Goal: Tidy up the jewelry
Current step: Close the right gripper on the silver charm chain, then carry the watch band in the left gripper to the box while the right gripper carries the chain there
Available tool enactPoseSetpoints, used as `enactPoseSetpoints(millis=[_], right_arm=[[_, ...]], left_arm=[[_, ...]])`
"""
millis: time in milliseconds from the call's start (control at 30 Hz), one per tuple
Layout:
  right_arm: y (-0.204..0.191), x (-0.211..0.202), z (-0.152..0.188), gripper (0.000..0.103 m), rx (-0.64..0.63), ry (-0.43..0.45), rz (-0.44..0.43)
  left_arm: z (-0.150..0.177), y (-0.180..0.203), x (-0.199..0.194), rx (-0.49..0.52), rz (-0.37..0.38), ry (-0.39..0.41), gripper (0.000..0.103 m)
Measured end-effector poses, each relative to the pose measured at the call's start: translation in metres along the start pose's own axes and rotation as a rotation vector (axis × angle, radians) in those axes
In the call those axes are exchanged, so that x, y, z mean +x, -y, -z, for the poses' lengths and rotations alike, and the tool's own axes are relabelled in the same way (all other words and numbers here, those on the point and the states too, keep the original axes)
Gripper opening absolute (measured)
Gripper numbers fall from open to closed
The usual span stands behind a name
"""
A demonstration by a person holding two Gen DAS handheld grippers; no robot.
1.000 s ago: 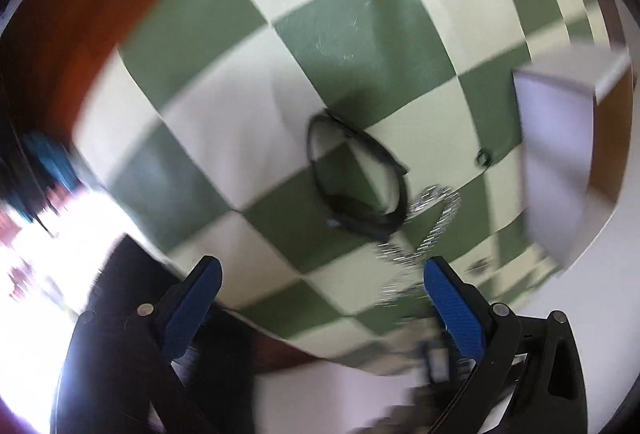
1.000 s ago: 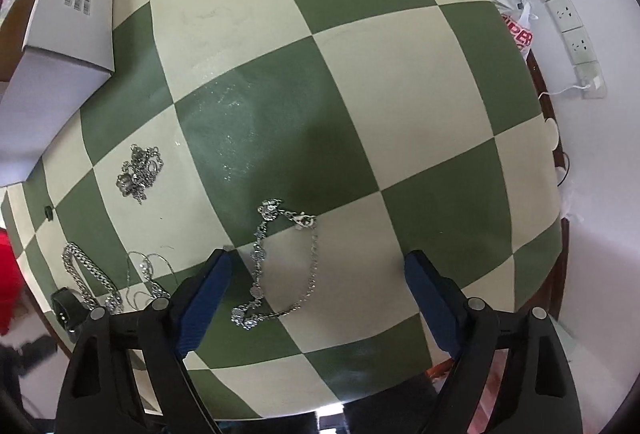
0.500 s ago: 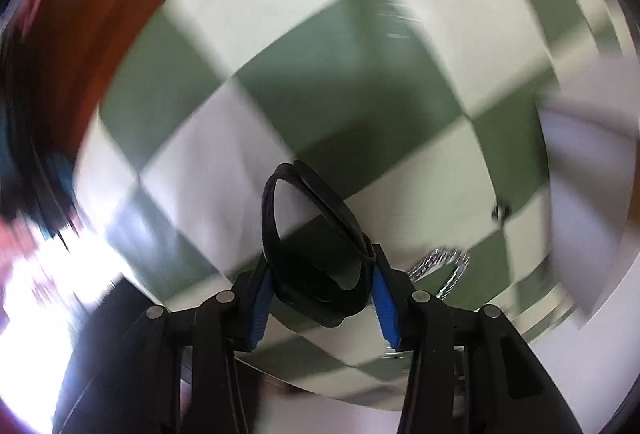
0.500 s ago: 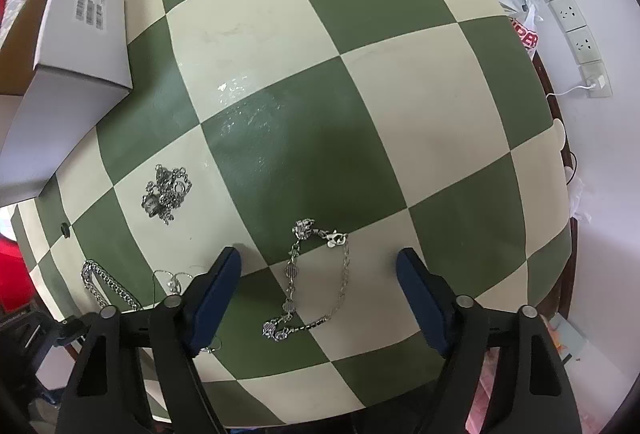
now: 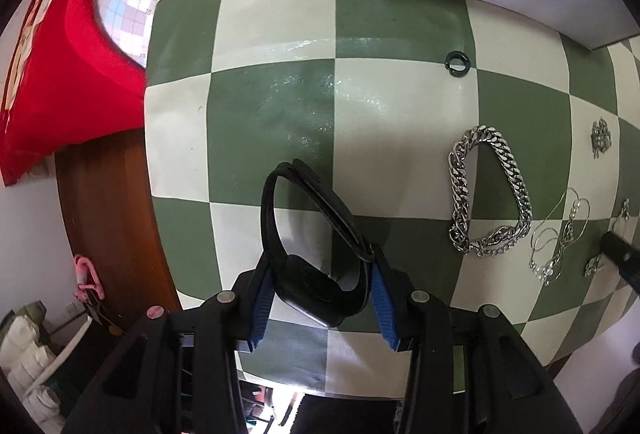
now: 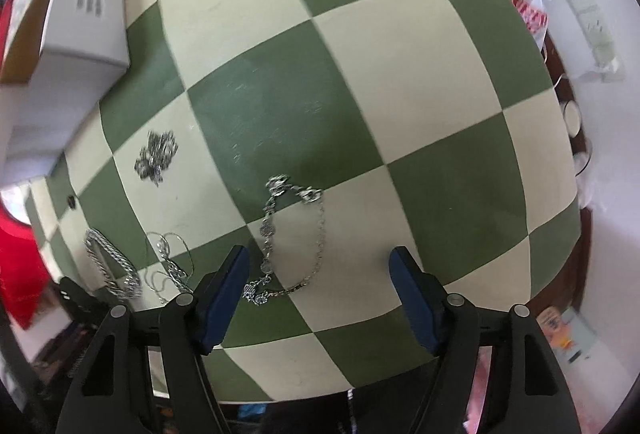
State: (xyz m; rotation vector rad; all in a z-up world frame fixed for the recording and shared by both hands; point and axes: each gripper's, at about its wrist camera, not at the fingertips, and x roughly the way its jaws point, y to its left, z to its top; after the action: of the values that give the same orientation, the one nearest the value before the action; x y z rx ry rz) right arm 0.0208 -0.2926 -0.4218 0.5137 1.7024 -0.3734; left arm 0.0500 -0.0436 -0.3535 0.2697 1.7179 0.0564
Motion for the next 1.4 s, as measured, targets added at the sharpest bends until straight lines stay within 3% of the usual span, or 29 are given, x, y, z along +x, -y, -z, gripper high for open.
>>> enactPoseSetpoints(millis=[133,233,333,367,400,833,900,1100,1400], right_arm=[[-0.013,-0.002,0.006,0.074,-0.016,0.062,0.032],[-0.030,-0.008,0.019,0.063,-0.026,0.095,0.033],[-0.048,-0.015,0.026,0.035,-0.060,0.124,0.040],[-0.065,-0.018,0.041,0.016,-0.073,0.128,0.047],[-0.069,-0.018,0.042,0.008,-0.077,0.129,0.049],[-0.069,-0.018,0.044,0.005,-0.062,0.118,0.011],[-0.044,-0.014,0.026,0.005,-0.058,0.123,-0.002],[-0.041,-0.064,0.029,0.005,-0.044,0.198,-0.111],[-0.035,-0.156,0.022,0.002,-0.071,0.278,-0.237]], left_arm=[[-0.002,-0.013,0.006,-0.012,0.004,0.008,0.040],[-0.005,-0.017,0.006,-0.007,0.008,0.013,0.040],[-0.006,-0.018,0.010,-0.009,0.015,0.011,0.040],[-0.004,-0.020,0.010,-0.011,0.018,0.010,0.040],[-0.004,-0.020,0.010,-0.012,0.020,0.009,0.040],[-0.010,-0.026,0.013,-0.003,0.018,0.013,0.040],[-0.010,-0.028,0.008,0.009,0.017,0.022,0.040],[-0.013,-0.035,-0.030,0.019,0.048,0.075,0.040],[-0.026,-0.038,-0.118,0.022,0.154,0.202,0.040]])
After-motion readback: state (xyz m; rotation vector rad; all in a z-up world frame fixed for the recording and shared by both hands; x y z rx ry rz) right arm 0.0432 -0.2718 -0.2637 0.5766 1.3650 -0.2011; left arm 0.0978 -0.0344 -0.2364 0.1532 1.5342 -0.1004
